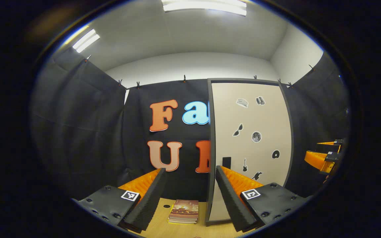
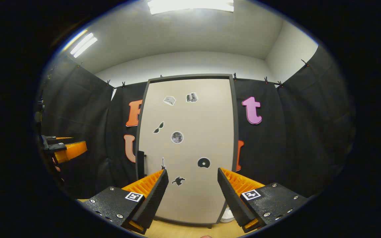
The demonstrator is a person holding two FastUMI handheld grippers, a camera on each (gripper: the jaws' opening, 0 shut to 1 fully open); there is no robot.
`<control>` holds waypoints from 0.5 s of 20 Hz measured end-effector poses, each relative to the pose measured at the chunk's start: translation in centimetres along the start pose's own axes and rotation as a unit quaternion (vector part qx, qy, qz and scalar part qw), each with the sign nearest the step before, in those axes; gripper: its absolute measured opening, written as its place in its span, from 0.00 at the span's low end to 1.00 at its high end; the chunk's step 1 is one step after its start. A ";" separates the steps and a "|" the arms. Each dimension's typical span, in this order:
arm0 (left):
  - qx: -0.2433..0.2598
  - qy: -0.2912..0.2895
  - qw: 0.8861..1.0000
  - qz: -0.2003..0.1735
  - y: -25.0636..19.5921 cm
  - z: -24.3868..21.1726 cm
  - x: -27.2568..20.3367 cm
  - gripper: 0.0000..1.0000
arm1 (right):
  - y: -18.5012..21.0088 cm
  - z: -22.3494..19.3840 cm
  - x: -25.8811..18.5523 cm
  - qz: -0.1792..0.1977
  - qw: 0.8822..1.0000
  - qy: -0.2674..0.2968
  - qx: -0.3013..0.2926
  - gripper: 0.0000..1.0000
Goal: Open the cabinet door with the right hand, grasp the bottle in the cabinet with the left hand and place it on the coaster, then close the cabinet door with the right hand.
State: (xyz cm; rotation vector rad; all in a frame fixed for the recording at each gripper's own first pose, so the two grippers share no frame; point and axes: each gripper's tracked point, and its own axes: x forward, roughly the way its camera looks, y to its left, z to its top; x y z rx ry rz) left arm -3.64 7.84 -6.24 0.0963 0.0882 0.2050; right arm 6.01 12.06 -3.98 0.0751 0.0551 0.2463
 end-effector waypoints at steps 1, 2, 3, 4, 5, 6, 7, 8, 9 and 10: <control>-0.003 0.008 1.000 0.004 0.9 -1.0 0.2 0.96 | 1.3 -0.4 0.9 0.008 1.000 0.006 0.009 0.88; -0.001 0.016 1.000 0.012 2.3 -2.0 0.4 0.96 | 2.6 -0.7 1.9 0.015 1.000 0.012 0.016 0.92; 0.004 0.020 1.000 0.022 3.8 -2.6 0.4 0.96 | 3.8 -1.1 2.9 0.021 0.999 0.018 0.021 0.92; 0.013 0.021 0.999 0.033 5.1 -3.2 0.5 0.96 | 5.0 -1.6 3.9 0.027 0.999 0.025 0.024 0.92; 0.021 0.024 0.999 0.042 6.3 -3.7 0.4 0.96 | 6.2 -1.9 4.8 0.032 0.999 0.032 0.026 0.92; 0.027 0.031 0.998 0.049 7.4 -4.5 0.5 0.97 | 7.5 -2.4 5.8 0.038 0.998 0.044 0.028 0.92; 0.027 0.035 0.998 0.053 8.3 -5.1 0.6 0.97 | 9.1 -2.9 6.6 0.049 0.997 0.052 0.028 0.92; 0.021 0.040 0.997 0.056 9.2 -5.6 0.8 0.96 | 10.5 -3.2 7.5 0.058 0.996 0.057 0.028 0.92; 0.015 0.045 0.997 0.058 10.2 -6.3 0.7 0.96 | 11.7 -3.5 8.3 0.064 0.996 0.060 0.028 0.92; 0.011 0.050 0.997 0.062 11.0 -6.8 0.7 0.96 | 12.7 -3.8 9.1 0.067 0.995 0.063 0.027 0.93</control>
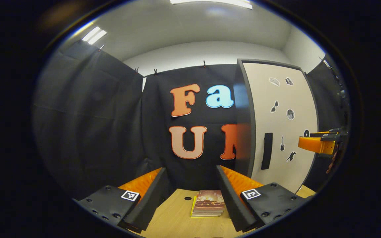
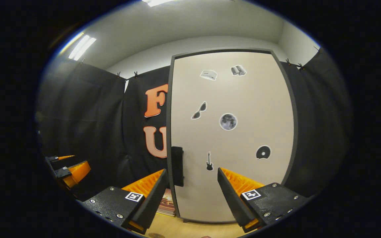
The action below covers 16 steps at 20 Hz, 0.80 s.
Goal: Open the cabinet door with the right hand, grasp the bottle in the cabinet with the left hand and place it on the coaster, then close the cabinet door with the right hand.
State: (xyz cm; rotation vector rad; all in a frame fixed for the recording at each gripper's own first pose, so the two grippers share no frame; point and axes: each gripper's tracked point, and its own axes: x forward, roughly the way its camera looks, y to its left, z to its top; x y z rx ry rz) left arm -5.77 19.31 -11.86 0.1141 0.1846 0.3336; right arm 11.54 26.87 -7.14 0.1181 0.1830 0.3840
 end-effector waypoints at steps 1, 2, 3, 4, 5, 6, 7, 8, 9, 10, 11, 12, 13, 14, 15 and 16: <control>-0.001 0.003 1.000 0.006 1.1 -0.4 0.2 0.96 | 0.8 -0.3 1.1 0.002 1.000 0.005 -0.001 0.93; -0.001 0.005 1.000 0.012 2.1 -0.7 0.4 0.96 | 1.4 -0.7 2.0 0.002 1.000 0.011 0.000 0.92; -0.001 0.007 1.000 0.017 3.0 -0.9 0.8 0.96 | 1.8 -1.1 3.2 0.001 1.000 0.019 0.000 0.92; -0.002 0.009 1.000 0.021 3.8 -1.2 1.0 0.96 | 2.2 -1.7 4.2 0.000 1.000 0.028 0.001 0.92; -0.003 0.012 1.000 0.022 4.6 -1.5 1.2 0.96 | 2.6 -2.2 5.3 -0.003 0.999 0.038 0.000 0.86; -0.003 0.016 1.000 0.023 5.3 -1.8 1.5 0.97 | 2.9 -2.9 6.3 -0.008 0.999 0.047 -0.002 0.87; -0.003 0.021 1.000 0.022 5.9 -2.2 1.7 0.97 | 3.1 -3.5 7.3 -0.016 0.998 0.056 -0.005 0.86; -0.003 0.026 0.999 0.020 6.5 -2.5 1.8 0.97 | 3.3 -4.2 8.2 -0.024 0.998 0.065 -0.009 0.82; -0.002 0.029 0.999 0.019 7.2 -2.9 2.1 0.97 | 3.3 -4.6 9.2 -0.033 0.997 0.071 -0.011 0.79; -0.002 0.030 0.999 0.019 7.8 -3.1 2.3 0.97 | 3.3 -5.1 10.2 -0.042 0.996 0.078 -0.013 0.74; -0.002 0.031 0.999 0.020 8.4 -3.2 2.5 0.97 | 3.3 -5.7 10.8 -0.053 0.995 0.088 -0.015 0.70; -0.002 0.033 0.999 0.021 8.9 -3.4 2.9 0.97 | 3.1 -6.2 11.4 -0.065 0.993 0.098 -0.017 0.65; -0.001 0.035 0.999 0.025 9.5 -3.7 3.1 0.97 | 2.8 -6.8 12.0 -0.076 0.991 0.106 -0.016 0.62; 0.002 0.039 0.999 0.030 10.2 -4.0 3.4 0.96 | 2.9 -7.2 12.3 -0.081 0.990 0.113 -0.013 0.55; 0.003 0.041 0.999 0.031 10.5 -4.3 3.6 0.97 | 2.7 -7.4 12.6 -0.088 0.989 0.117 -0.010 0.59; 0.001 0.044 0.999 0.028 10.5 -4.5 3.7 0.97 | 2.4 -7.4 12.8 -0.098 0.988 0.117 -0.012 0.55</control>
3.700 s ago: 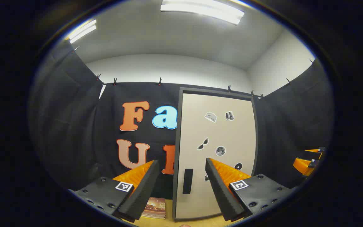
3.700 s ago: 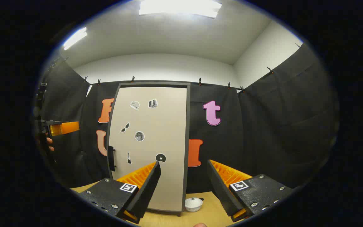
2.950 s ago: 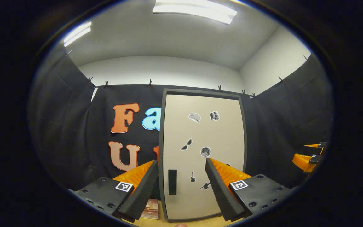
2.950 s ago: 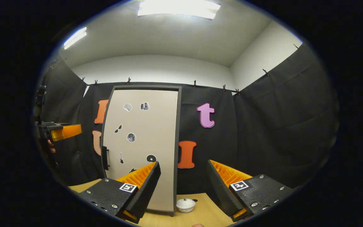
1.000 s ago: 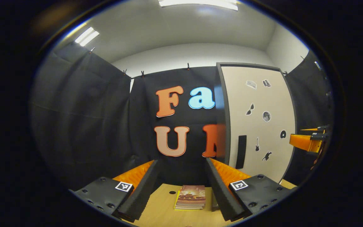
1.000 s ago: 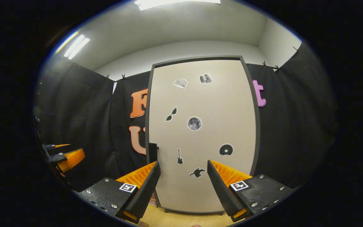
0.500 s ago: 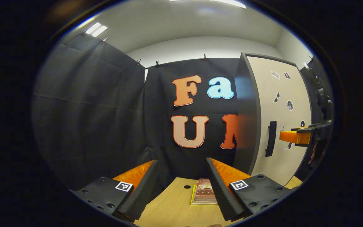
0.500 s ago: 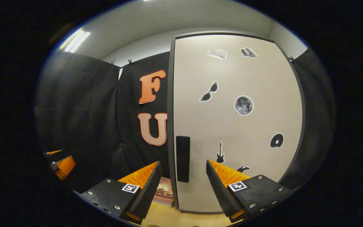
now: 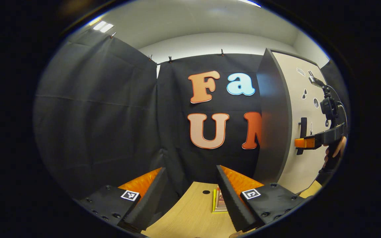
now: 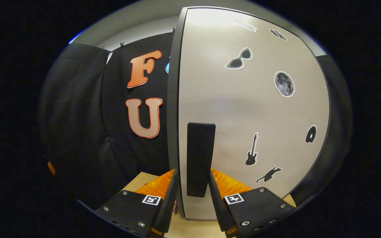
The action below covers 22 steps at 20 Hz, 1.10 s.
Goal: Open the cabinet door with the right hand, grasp the bottle in the cabinet with the left hand and place it on the coaster, then close the cabinet door with the right hand.
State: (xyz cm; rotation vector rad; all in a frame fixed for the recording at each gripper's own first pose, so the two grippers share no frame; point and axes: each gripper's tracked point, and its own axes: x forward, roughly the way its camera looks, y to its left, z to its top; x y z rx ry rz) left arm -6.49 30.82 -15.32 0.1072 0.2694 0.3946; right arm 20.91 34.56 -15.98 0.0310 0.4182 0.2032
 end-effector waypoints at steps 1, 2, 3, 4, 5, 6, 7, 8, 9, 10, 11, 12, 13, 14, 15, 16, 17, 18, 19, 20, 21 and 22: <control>-0.001 0.003 1.000 -0.005 -0.1 -0.2 0.1 0.96 | -0.5 -0.1 0.2 -0.012 1.000 0.001 -0.001 0.53; -0.001 0.005 1.000 -0.010 -0.2 -0.3 0.2 0.96 | -0.6 -0.2 0.3 -0.018 1.000 0.004 0.003 0.45; 0.001 0.005 1.000 -0.013 -0.3 -0.3 0.5 0.96 | -0.5 -0.1 0.5 -0.022 1.000 0.007 0.013 0.41; 0.001 0.003 1.000 -0.016 -0.4 -0.2 0.6 0.97 | -0.5 -0.3 0.5 -0.026 0.999 0.010 0.025 0.38; 0.000 0.002 1.000 -0.019 -0.4 -0.2 0.5 0.96 | -0.5 -0.2 0.5 -0.030 0.999 0.012 0.032 0.37; -0.001 0.003 1.000 -0.022 -0.6 -0.3 0.5 0.96 | -0.5 -0.2 0.5 -0.030 0.999 0.011 0.030 0.35; -0.002 0.002 1.000 -0.024 -0.9 -0.3 0.3 0.96 | -0.5 -0.2 0.4 -0.029 0.999 0.012 0.030 0.33; -0.003 0.001 1.000 -0.025 -1.0 -0.3 0.3 0.97 | -0.4 -0.2 0.2 -0.027 0.999 0.012 0.035 0.30; -0.003 0.000 1.000 -0.027 -1.1 -0.3 0.3 0.97 | -0.4 -0.3 0.1 -0.025 0.999 0.014 0.043 0.29; -0.004 -0.002 1.000 -0.028 -1.4 -0.3 0.4 0.97 | -0.4 -0.3 0.1 -0.023 0.999 0.015 0.045 0.27; -0.005 -0.001 1.000 -0.030 -1.8 -0.5 0.7 0.97 | -0.4 -0.3 0.0 -0.019 0.999 0.017 0.044 0.27; -0.008 0.000 0.999 -0.034 -2.4 -0.6 1.0 0.96 | -0.4 -0.3 -0.2 -0.013 0.999 0.018 0.040 0.27; -0.010 0.001 0.999 -0.038 -3.0 -0.7 1.3 0.96 | -0.3 -0.4 -0.5 -0.006 0.999 0.020 0.037 0.27; -0.011 0.002 0.999 -0.042 -3.7 -0.7 1.7 0.96 | -0.2 -0.4 -0.8 0.001 0.999 0.021 0.037 0.27; -0.011 0.002 0.999 -0.046 -4.3 -0.7 1.5 0.96 | -0.2 -0.4 -1.2 0.009 0.999 0.022 0.037 0.27; -0.011 0.001 0.999 -0.050 -4.9 -0.5 1.2 0.97 | -0.2 -0.4 -1.7 0.017 0.999 0.023 0.039 0.27; -0.012 -0.002 0.998 -0.054 -5.5 -0.4 0.6 0.97 | -0.2 -0.4 -2.0 0.028 0.999 0.021 0.036 0.27; -0.013 -0.005 0.998 -0.057 -6.2 -0.3 0.1 0.96 | -0.2 -0.4 -2.3 0.040 0.999 0.019 0.031 0.27; -0.012 -0.006 0.998 -0.060 -6.8 -0.5 -0.4 0.96 | -0.3 -0.5 -2.5 0.051 0.998 0.017 0.028 0.27; -0.011 -0.004 0.998 -0.063 -7.5 -0.7 -0.7 0.96 | -0.4 -0.5 -2.8 0.061 0.998 0.018 0.026 0.27; -0.009 -0.003 0.998 -0.065 -8.2 -0.9 -0.9 0.96 | -0.5 -0.6 -2.9 0.071 0.997 0.018 0.025 0.27; -0.008 -0.003 0.998 -0.067 -8.9 -0.8 -1.0 0.96 | -0.7 -0.6 -2.8 0.078 0.996 0.018 0.023 0.27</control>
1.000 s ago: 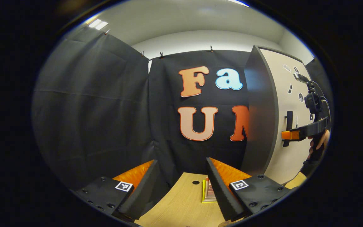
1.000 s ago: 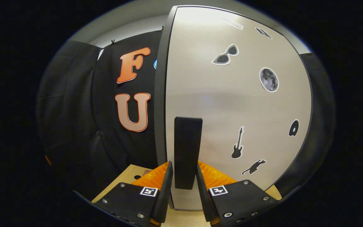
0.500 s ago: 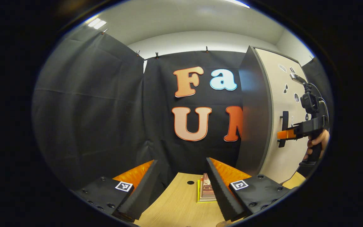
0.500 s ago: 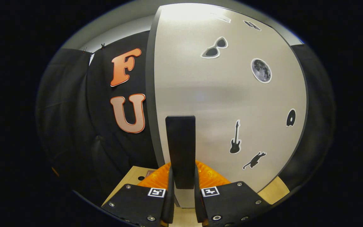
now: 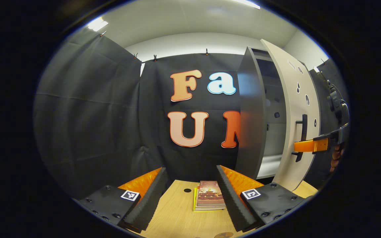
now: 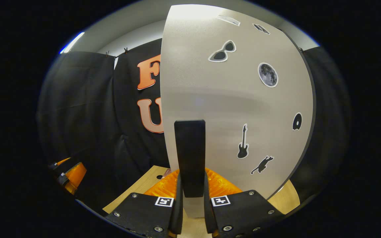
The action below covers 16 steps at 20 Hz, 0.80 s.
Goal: Open the cabinet door with the right hand, grasp the bottle in the cabinet with the left hand and place it on the coaster, then close the cabinet door with the right hand.
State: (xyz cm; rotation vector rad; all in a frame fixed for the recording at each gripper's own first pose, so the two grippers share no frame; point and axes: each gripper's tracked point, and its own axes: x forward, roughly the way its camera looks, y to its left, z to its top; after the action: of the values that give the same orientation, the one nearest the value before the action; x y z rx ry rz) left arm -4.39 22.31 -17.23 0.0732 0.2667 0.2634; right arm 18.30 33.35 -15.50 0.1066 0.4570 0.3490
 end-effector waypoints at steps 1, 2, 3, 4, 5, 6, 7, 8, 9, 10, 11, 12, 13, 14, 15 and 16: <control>0.000 -0.002 1.000 -0.003 -0.9 0.2 0.0 0.96 | -0.1 -0.1 -0.2 0.007 1.000 -0.001 0.000 0.27; 0.001 -0.003 1.000 -0.007 -1.7 0.5 0.0 0.96 | -0.1 -0.1 -0.3 0.013 1.000 -0.002 0.001 0.27; 0.002 -0.006 1.000 -0.011 -2.5 0.7 -0.1 0.96 | -0.2 -0.1 -0.6 0.019 1.000 -0.003 -0.001 0.27; 0.003 -0.009 1.000 -0.014 -3.3 1.0 -0.3 0.97 | -0.3 -0.1 -0.8 0.025 1.000 -0.004 -0.003 0.27; 0.003 -0.012 1.000 -0.018 -4.1 1.1 -0.3 0.96 | -0.3 -0.2 -0.9 0.031 1.000 -0.004 -0.003 0.27; 0.003 -0.013 1.000 -0.022 -5.1 1.2 -0.5 0.96 | -0.4 -0.2 -1.1 0.036 0.999 -0.004 -0.004 0.27; 0.003 -0.014 1.000 -0.025 -5.9 1.1 -0.6 0.96 | -0.6 -0.3 -1.2 0.041 0.999 -0.006 -0.007 0.27; 0.003 -0.014 1.000 -0.027 -6.8 1.2 -0.8 0.96 | -0.7 -0.3 -1.5 0.047 0.999 -0.007 -0.007 0.27; 0.003 -0.015 0.999 -0.029 -7.6 1.3 -1.2 0.96 | -0.7 -0.2 -2.0 0.054 0.998 -0.009 -0.007 0.27; 0.003 -0.016 0.999 -0.033 -8.5 1.4 -1.5 0.96 | -0.8 -0.1 -2.4 0.063 0.998 -0.011 -0.007 0.27; 0.002 -0.017 0.999 -0.035 -9.3 1.5 -1.6 0.96 | -0.8 0.0 -2.9 0.073 0.997 -0.012 -0.008 0.27; 0.000 -0.018 0.999 -0.038 -10.3 1.5 -1.8 0.96 | -1.0 -0.1 -3.4 0.083 0.996 -0.011 -0.005 0.27; -0.002 -0.017 0.999 -0.042 -11.2 1.4 -2.0 0.96 | -1.0 -0.1 -4.0 0.091 0.996 -0.009 -0.003 0.27; -0.005 -0.017 0.999 -0.047 -12.3 1.5 -2.1 0.96 | -1.1 -0.1 -4.4 0.100 0.995 -0.009 -0.004 0.27; -0.007 -0.019 0.998 -0.054 -13.3 1.6 -2.1 0.96 | -1.4 -0.2 -4.6 0.107 0.994 -0.011 -0.010 0.27; -0.009 -0.020 0.998 -0.061 -14.4 1.9 -2.1 0.96 | -1.7 -0.2 -4.7 0.113 0.993 -0.014 -0.014 0.27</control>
State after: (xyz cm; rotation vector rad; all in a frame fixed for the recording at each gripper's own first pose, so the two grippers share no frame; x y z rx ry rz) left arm -2.25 7.80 -16.46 0.0450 0.2280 0.1434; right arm 14.81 30.12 -14.06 0.1354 0.4133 0.5762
